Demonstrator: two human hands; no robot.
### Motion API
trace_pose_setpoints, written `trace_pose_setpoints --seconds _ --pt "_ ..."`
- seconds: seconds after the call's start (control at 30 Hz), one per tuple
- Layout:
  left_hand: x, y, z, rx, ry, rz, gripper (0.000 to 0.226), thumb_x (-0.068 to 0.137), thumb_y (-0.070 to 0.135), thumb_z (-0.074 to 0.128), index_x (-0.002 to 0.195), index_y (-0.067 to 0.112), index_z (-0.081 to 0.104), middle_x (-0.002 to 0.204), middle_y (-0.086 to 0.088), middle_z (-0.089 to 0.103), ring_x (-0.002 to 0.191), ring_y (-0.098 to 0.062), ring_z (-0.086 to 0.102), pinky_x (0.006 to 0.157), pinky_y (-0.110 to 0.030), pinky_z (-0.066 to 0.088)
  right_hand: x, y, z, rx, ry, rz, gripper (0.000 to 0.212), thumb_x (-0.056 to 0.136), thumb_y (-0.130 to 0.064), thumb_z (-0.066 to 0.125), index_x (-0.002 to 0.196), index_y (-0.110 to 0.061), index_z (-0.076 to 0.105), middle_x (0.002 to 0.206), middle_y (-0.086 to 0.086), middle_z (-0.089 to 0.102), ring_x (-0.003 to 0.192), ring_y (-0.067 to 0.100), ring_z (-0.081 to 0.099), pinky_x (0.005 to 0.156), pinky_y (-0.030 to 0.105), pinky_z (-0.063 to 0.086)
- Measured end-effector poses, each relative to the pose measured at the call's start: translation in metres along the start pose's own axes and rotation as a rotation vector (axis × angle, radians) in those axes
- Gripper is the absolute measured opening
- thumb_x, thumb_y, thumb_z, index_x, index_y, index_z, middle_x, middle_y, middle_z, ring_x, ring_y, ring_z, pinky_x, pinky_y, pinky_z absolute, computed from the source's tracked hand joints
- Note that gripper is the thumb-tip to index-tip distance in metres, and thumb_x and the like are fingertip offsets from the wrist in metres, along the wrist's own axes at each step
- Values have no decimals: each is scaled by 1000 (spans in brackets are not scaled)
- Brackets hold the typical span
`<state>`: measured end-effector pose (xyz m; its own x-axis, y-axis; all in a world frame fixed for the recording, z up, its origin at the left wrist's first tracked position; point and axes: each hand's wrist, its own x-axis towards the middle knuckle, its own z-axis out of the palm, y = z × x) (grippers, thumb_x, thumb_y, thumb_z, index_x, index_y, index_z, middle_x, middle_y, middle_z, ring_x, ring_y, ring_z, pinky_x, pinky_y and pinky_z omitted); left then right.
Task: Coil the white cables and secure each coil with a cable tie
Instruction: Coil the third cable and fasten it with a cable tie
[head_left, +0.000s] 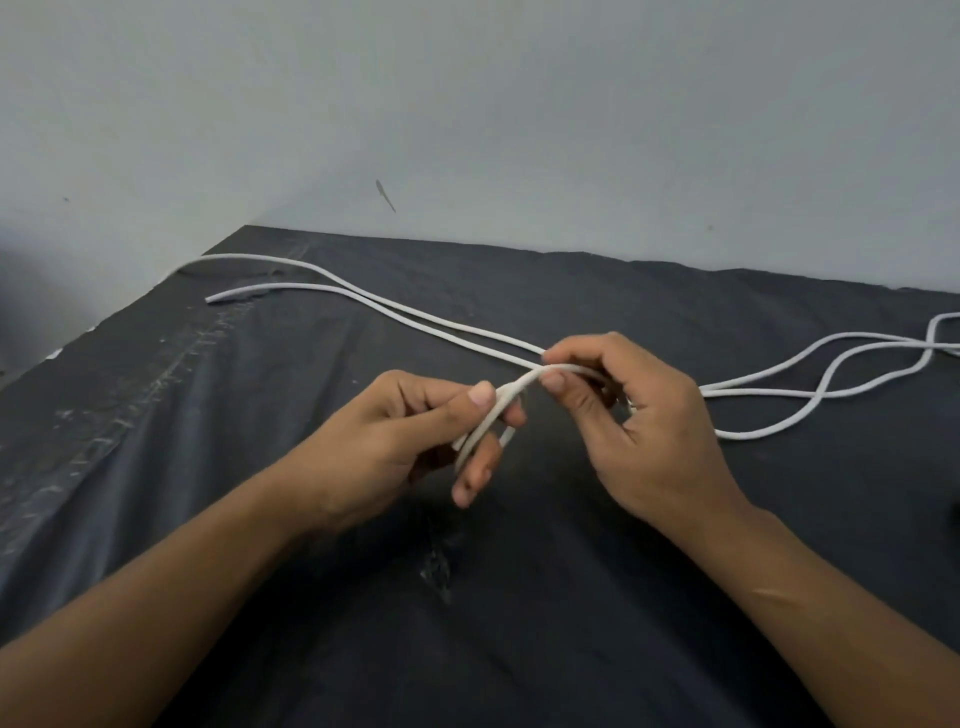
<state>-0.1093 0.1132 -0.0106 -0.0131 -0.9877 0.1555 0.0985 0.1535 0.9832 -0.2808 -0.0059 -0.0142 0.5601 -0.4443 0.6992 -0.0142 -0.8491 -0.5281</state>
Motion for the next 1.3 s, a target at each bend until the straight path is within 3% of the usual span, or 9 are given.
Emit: trace_pose_setpoints --seconds 0.3,0.53,0.63,0.7,0.77,0.93,1.07,1.17,1.3 --pt "0 3 -8 -346 -208 -112 23 97 24 53 93 7 68 66 2 66 53 -4 59 62 -20 47 1 19 -8 1 62 204 21 90 -45 61 90 -24 60 84 -9 63 71 6 58 62 13 45" --pt "1 7 -15 -480 -180 -62 22 92 28 60 90 8 71 67 4 68 55 -2 63 63 -19 51 4 53 -29 -81 138 341 13 94 -38 62 91 -25 58 81 -3 65 73 19 59 65 26 46" --pt "2 7 -16 -491 -102 -24 22 87 28 66 89 7 71 66 4 67 55 -3 63 63 -19 53 2 57 -34 -250 100 296 13 94 -38 62 89 -27 57 77 -10 66 70 13 61 75 26 43" --pt "4 7 -17 -565 15 -19 22 83 27 71 86 5 68 64 5 65 53 -3 63 61 -20 54 -2 60 -31 -456 21 254 11 97 -37 59 89 -31 54 74 -14 65 71 11 62 85 28 24" --pt "6 8 -18 -653 145 -29 20 85 27 65 82 8 65 61 7 64 51 -1 64 59 -21 56 -3 61 -24 -621 -55 290 14 98 -41 52 88 -32 52 69 -15 63 71 11 58 79 25 11" --pt "10 11 -23 -743 357 8 20 86 25 56 78 10 66 61 8 68 53 0 66 59 -20 57 -1 60 -20 -717 -90 373 13 101 -31 48 88 -32 46 70 -13 59 72 12 53 89 32 15" --pt "11 7 -27 -642 488 62 24 82 24 60 69 12 76 69 4 73 61 -3 71 64 -21 58 -10 45 -15 -678 -237 177 12 101 -25 44 97 -30 54 86 -8 61 84 19 63 87 33 20" --pt "11 2 -27 -462 507 101 23 83 23 58 80 9 75 77 -2 77 67 -8 74 65 -21 58 -12 26 -5 -609 -370 67 18 99 -29 43 101 -28 60 88 -7 57 86 18 61 87 38 31" --pt "8 -3 -17 117 490 135 22 91 17 57 90 -2 67 82 -9 79 73 -18 76 69 -21 57 -11 2 11 -244 -423 7 20 101 -26 45 102 -21 64 87 -10 50 80 7 50 76 35 41"
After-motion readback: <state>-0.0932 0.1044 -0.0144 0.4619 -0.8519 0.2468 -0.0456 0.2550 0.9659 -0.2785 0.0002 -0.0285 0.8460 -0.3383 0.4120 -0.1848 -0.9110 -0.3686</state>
